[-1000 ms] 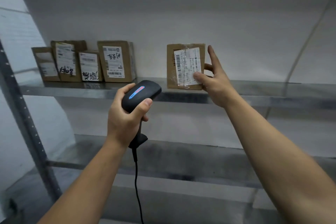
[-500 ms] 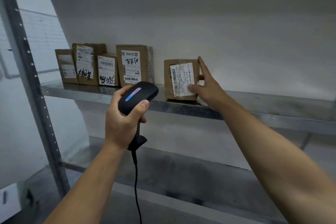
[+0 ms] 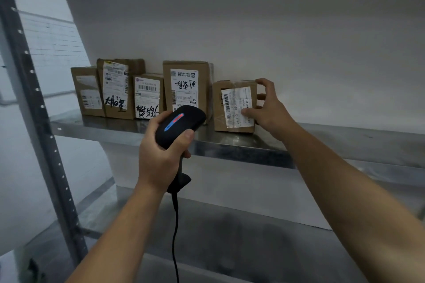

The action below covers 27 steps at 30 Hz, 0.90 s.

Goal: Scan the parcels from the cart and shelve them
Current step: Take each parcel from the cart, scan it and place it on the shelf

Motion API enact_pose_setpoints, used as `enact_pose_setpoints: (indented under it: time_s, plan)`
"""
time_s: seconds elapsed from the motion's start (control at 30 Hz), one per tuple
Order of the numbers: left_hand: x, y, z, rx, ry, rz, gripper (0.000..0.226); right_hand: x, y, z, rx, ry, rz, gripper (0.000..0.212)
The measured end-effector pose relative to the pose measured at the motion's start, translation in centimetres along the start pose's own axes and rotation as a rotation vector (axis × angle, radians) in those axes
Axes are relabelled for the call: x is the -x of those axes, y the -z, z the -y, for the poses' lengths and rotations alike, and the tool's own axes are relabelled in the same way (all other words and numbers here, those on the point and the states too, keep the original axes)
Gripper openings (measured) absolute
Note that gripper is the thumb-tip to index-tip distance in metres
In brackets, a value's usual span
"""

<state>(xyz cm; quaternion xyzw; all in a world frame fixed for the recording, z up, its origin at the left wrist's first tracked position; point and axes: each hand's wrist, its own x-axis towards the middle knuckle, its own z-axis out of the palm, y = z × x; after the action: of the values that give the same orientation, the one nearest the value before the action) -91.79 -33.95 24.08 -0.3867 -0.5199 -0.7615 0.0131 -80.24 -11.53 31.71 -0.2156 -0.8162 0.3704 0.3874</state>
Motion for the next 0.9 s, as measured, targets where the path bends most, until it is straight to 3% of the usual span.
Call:
enact_pose_setpoints:
  time_s: [0.4, 0.7, 0.9]
  plan:
    - [-3.8, 2.5, 3.0, 0.037, -0.009, 0.065, 0.057, -3.6, -3.2, -0.7, 0.044, -0.073, -0.110, 0.079]
    - [-4.8, 1.2, 3.6, 0.108, 0.002, 0.151, 0.059, -2.3, -2.1, -0.6, 0.046, -0.093, -0.087, 0.095]
    - [-3.2, -1.9, 2.9, 0.158, 0.021, 0.206, 0.058, 0.8, 1.5, -0.4, 0.233, -0.021, -0.165, 0.075]
